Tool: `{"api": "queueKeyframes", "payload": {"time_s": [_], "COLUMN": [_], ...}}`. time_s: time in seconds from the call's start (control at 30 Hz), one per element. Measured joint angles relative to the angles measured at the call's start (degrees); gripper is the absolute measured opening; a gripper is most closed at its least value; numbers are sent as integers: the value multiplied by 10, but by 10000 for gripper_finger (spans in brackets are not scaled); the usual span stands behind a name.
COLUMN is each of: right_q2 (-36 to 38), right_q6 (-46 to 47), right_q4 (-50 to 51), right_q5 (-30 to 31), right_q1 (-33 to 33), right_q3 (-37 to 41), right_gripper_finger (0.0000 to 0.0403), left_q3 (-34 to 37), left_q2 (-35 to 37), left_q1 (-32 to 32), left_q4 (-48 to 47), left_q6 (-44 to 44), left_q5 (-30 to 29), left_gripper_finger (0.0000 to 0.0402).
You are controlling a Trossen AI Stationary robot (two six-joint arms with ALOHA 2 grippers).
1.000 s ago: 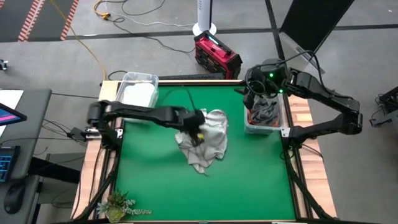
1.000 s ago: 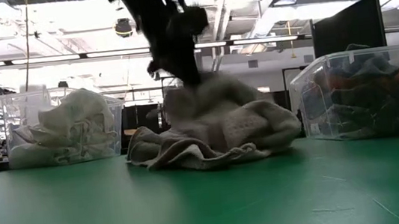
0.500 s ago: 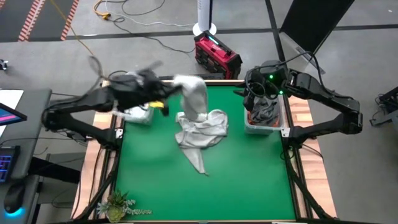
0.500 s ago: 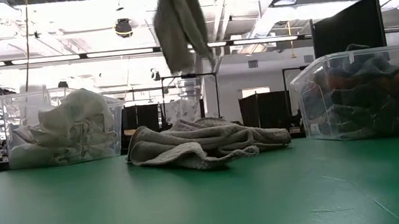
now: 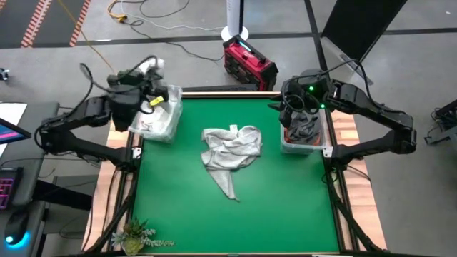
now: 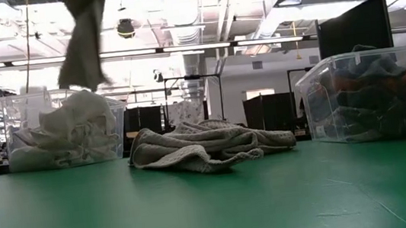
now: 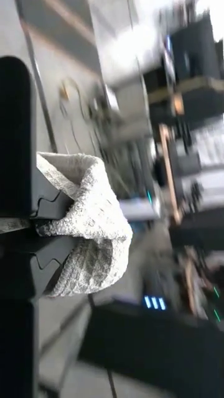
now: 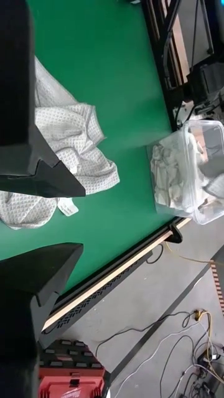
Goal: Sort towels by color in basket
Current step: Put the light gray towel into the left transparent bin
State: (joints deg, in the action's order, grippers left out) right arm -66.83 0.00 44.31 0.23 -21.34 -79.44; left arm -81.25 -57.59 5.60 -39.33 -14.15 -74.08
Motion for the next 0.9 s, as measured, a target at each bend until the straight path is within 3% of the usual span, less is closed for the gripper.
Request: {"api": "queueKeyframes", "payload": {"time_s": [0.13,0.27,0.37,0.5,0.67,0.9], "right_q2": [0,0,0,0,0,0], "right_q6": [0,1,1,1,0,2], "right_q4": [0,0,0,0,0,2], "right_q5": [0,0,0,0,0,-1], "right_q1": [0,0,0,0,0,8], "right_q3": [0,0,0,0,0,0], "right_gripper_finger": [158,158,158,158,158,158], "left_q3": [0,6,37,98,165,194], "left_q2": [-7,-29,-34,-31,-27,-28], "left_q1": [45,98,114,131,176,283], "left_q4": [-167,-342,-395,-349,-180,-61], "left_q6": [-131,-329,-414,-403,-271,-216], "left_q5": [-5,67,97,158,296,463], "left_gripper_finger": [4,4,4,3,3,2]}}
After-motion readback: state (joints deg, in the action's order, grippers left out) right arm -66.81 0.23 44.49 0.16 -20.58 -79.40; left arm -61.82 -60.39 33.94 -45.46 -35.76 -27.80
